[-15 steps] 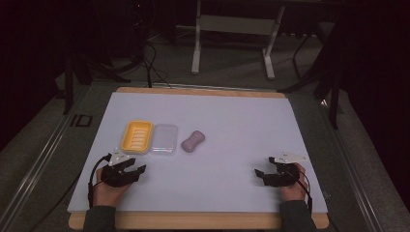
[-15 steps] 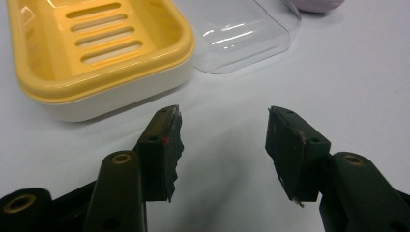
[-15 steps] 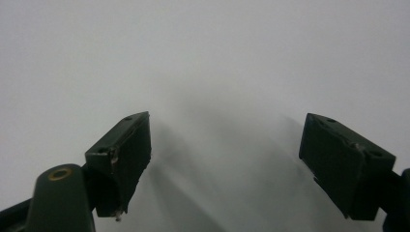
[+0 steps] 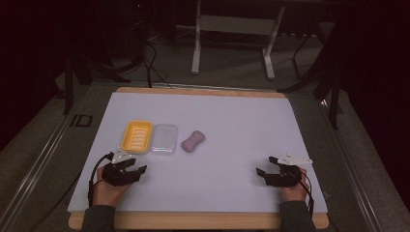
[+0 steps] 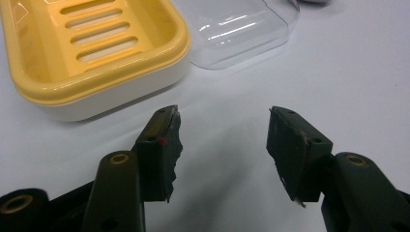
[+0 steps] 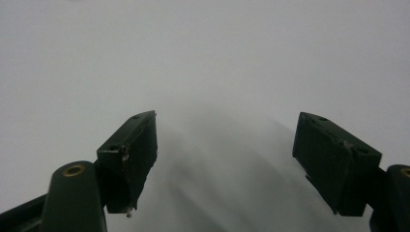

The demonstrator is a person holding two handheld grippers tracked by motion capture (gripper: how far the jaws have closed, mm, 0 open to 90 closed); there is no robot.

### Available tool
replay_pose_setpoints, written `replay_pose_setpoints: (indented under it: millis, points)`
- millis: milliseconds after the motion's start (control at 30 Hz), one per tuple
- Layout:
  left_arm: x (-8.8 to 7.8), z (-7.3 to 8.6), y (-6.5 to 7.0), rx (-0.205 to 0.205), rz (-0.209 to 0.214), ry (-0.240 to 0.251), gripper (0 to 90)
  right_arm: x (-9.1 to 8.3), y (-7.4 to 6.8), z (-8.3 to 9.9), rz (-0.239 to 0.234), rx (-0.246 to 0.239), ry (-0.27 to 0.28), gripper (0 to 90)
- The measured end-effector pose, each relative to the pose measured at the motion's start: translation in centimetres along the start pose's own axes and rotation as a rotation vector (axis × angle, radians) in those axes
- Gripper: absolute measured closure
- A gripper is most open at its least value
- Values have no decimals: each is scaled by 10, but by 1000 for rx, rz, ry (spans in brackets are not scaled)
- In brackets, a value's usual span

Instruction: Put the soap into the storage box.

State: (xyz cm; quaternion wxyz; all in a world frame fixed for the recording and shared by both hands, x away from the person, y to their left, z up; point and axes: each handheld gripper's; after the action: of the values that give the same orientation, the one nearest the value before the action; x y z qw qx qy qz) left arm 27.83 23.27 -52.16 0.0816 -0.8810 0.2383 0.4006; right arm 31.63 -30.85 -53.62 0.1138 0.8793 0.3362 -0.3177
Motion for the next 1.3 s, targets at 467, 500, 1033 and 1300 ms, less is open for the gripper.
replay_pose_setpoints:
  millis: [467,500,1033,1300]
  points:
    - [-6,-26,7,42,16,12,446,-1,1,1,-4,-4,11,233]
    - [-6,-28,7,42,15,16,446,-1,1,1,-7,-3,12,235]
    - [-1,-60,15,104,24,-2,435,-2,2,1,-18,5,22,275]
    - [2,-73,18,133,23,-12,432,-3,1,1,-12,9,30,211]
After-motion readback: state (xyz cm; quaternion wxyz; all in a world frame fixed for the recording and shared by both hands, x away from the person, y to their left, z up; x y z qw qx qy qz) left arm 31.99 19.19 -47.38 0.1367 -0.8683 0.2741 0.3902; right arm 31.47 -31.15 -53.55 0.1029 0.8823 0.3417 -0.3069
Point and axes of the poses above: each handheld gripper's, and its own axes: x roughly forward along the jaws, z roughly out of its underside, y roughly to its right, and after that the axes turned 4 degrees about -y, right-handed
